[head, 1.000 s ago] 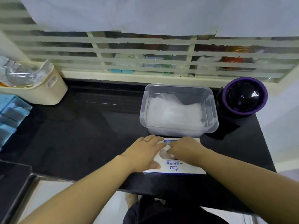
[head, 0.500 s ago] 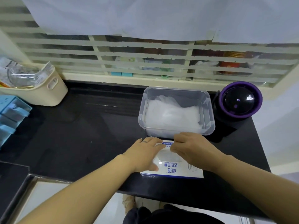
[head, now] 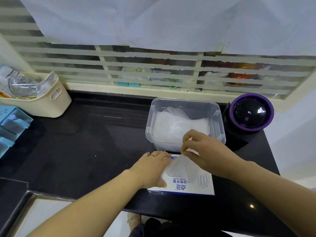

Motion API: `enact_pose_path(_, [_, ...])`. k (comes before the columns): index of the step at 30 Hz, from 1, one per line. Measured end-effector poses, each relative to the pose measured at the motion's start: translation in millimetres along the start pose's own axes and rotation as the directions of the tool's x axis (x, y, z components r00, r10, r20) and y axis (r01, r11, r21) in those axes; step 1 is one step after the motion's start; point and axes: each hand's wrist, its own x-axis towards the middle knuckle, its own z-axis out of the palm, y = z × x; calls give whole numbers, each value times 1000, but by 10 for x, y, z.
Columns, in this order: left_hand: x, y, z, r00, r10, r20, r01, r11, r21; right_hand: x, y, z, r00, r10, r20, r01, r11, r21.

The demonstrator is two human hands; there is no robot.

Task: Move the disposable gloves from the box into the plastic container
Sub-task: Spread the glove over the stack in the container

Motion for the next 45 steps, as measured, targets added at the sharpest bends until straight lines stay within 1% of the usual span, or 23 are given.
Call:
enact_pose_path(1, [1, -1, -5, 1000, 2, -1, -2, 1000, 2, -4, -9, -28, 999, 11, 47, -11, 1000, -6])
enact_pose_path(3, [11, -10, 0, 1000, 2, -1, -2, 1000, 6, -9, -22, -35, 987, -8, 161, 25, 995, -101])
enact_pose_path(4, [16, -11, 8, 1000, -1, 2, 1, 1000, 8, -12, -65, -24, 977, -49, 208, 84, 984, -159])
enact_pose_path(6, [27, -21, 22, 1000, -5, 0, 5, 1000, 10, 25, -116, 101, 953, -183, 243, 255, 916, -309])
enact_pose_path(8, [33, -24, 35, 1000, -7, 4, 7, 1000, 4, 76, -147, 207, 943, -254, 216, 325, 844, -427])
enact_pose_path(12, [18, -29, 28, 1000, -14, 3, 14, 1000, 10, 150, -138, 171, 970, -222, 103, 244, 880, -408])
enact_pose_path(14, [16, -29, 37, 1000, -19, 9, 19, 1000, 7, 107, -114, 99, 982, -185, 31, 182, 905, -385])
enact_pose_path(16, [14, -31, 43, 1000, -20, 16, 20, 1000, 7, 60, -100, 14, 993, -118, 7, 114, 939, -323])
enact_pose_path(19, [-8, -2, 2, 1000, -26, 9, 26, 1000, 13, 35, -100, -188, 999, 23, -34, -29, 986, -164])
enact_pose_path(21, [-19, 13, -26, 998, -49, 50, 49, 999, -6, 31, -75, -328, 991, 102, -82, -107, 993, -57])
enact_pose_path(23, [-13, 14, -3, 996, -63, 60, 67, 996, -61, 25, -66, -420, 973, 199, -118, -188, 977, 104])
enact_pose_path(24, [-12, 16, 3, 997, -63, 40, 66, 994, -86, 19, -63, -435, 954, 272, -124, -242, 947, 210])
enact_pose_path(25, [-14, 21, -8, 998, -64, 15, 65, 993, -102, 15, -59, -442, 925, 361, -118, -306, 893, 331])
enact_pose_path(26, [-23, 30, -27, 997, -72, 17, 74, 991, -114, 11, -55, -435, 884, 456, -99, -364, 807, 465])
enact_pose_path(27, [-31, 45, -53, 996, -78, 39, 82, 991, -106, 11, -55, -426, 839, 540, -66, -401, 695, 597])
enact_pose_path(29, [-50, 70, -114, 994, -83, 68, 89, 992, -88, 2, -52, -410, 772, 636, 18, -411, 476, 778])
enact_pose_path(31, [-84, 88, -194, 995, -83, 49, 91, 978, -188, -1, -35, -399, 735, 671, 91, -387, 305, 870])
enact_pose_path(33, [-128, 79, -279, 993, -107, 43, 115, 936, -333, 12, 16, -401, 720, 673, 169, -315, 101, 944])
enact_pose_path(35, [-206, 86, -414, 992, -112, 62, 128, 856, -501, 23, 70, -408, 722, 644, 253, -238, -113, 965])
enact_pose_path(37, [-277, 79, -568, 995, -86, 48, 97, 808, -581, 34, 99, -425, 727, 608, 319, -181, -278, 943])
enact_pose_path(38, [-304, 63, -646, 997, -75, 32, 79, 806, -586, 42, 105, -440, 727, 595, 343, -165, -333, 928])
enact_pose_path(40, [-340, 29, -814, 995, -102, -13, 75, 807, -586, 67, 95, -485, 747, 555, 366, -160, -385, 909])
enact_pose_path(45, [-350, 39, -1127, 971, -188, -148, 41, 741, -670, 138, 38, -649, 809, 505, 301, -113, -369, 922])
